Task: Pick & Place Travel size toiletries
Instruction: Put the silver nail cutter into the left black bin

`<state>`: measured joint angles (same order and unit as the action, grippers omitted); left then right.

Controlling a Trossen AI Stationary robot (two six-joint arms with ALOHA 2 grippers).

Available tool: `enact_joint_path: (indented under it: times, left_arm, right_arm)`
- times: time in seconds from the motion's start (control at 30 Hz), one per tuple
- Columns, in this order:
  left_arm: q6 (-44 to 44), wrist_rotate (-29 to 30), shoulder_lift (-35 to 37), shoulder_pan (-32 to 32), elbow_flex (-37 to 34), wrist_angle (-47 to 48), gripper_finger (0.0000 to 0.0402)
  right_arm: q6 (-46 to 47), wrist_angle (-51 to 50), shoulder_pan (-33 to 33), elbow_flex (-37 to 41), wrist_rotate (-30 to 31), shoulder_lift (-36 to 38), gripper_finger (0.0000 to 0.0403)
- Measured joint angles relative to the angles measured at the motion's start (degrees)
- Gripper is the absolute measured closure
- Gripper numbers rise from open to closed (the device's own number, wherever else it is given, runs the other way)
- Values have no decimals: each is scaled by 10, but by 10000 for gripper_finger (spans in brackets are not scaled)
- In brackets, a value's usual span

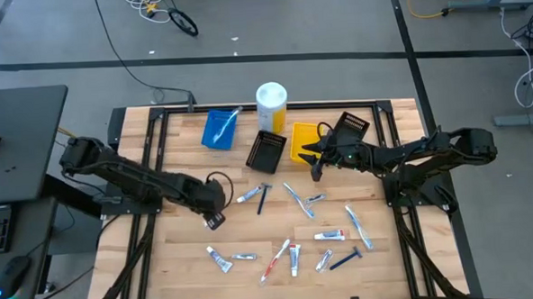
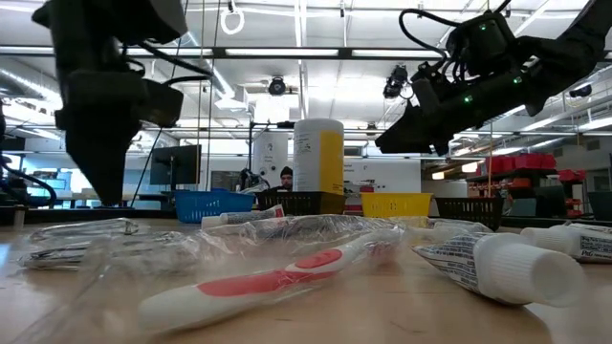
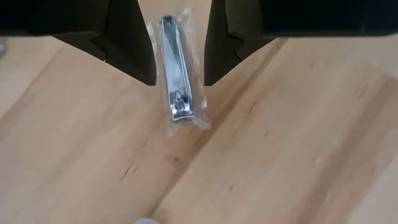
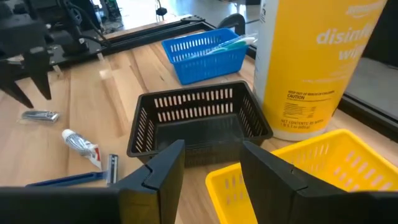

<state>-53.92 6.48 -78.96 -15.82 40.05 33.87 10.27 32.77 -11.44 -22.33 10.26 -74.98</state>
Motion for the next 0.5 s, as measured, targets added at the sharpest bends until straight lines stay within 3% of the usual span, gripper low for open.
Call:
enact_joint_path:
  times: [0.3,0.5]
  left_arm:
    - [-24,29,0,-24,-65,-99,260]
    - [47,36,0,-25,-73,-102,260]
  right_arm:
    - [28,0,0,0,-20,0,237]
    - [28,0,0,0,-19,0,237]
